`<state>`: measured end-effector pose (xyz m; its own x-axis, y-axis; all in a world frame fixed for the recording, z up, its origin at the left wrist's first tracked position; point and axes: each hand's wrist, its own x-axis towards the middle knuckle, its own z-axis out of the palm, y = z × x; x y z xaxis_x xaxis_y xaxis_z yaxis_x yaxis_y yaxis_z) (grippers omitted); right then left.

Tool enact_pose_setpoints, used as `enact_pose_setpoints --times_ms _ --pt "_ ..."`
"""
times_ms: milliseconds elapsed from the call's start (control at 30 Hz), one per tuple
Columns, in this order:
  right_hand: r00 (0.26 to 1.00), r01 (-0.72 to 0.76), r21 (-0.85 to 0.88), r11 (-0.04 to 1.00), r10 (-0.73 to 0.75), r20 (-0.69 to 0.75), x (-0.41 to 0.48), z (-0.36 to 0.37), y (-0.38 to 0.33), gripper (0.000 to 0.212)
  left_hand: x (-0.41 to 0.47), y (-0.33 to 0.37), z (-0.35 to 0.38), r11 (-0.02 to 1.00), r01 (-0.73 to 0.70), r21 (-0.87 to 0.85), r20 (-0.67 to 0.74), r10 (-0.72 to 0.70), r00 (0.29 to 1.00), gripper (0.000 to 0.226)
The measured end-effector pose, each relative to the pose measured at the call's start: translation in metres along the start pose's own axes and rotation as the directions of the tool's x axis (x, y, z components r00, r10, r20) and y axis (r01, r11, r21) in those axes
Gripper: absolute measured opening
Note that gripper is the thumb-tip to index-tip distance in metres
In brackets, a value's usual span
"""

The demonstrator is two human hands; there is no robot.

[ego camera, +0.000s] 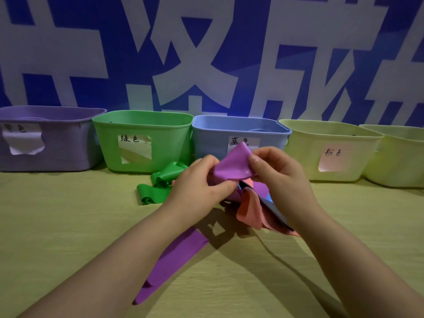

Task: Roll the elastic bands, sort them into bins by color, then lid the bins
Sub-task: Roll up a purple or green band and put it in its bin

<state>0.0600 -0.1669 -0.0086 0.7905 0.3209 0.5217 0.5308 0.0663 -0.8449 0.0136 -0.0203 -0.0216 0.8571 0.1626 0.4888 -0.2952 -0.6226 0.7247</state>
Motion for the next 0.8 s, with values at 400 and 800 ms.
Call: enact_pose_setpoints --times_ms 400,800 --pt "0.888 -0.112 -0.364 0.925 0.257 0.380 -0.007 0.005 0.006 0.063 0.000 0.011 -0.005 0.833 0.161 -0.529 0.023 -0.175 0.984 0.018" --pt "0.885 0.111 -0.941 0.319 0.399 0.240 -0.001 -0.008 0.020 0.062 0.005 0.011 -0.011 0.667 0.041 -0.744 -0.165 -0.244 0.956 0.025"
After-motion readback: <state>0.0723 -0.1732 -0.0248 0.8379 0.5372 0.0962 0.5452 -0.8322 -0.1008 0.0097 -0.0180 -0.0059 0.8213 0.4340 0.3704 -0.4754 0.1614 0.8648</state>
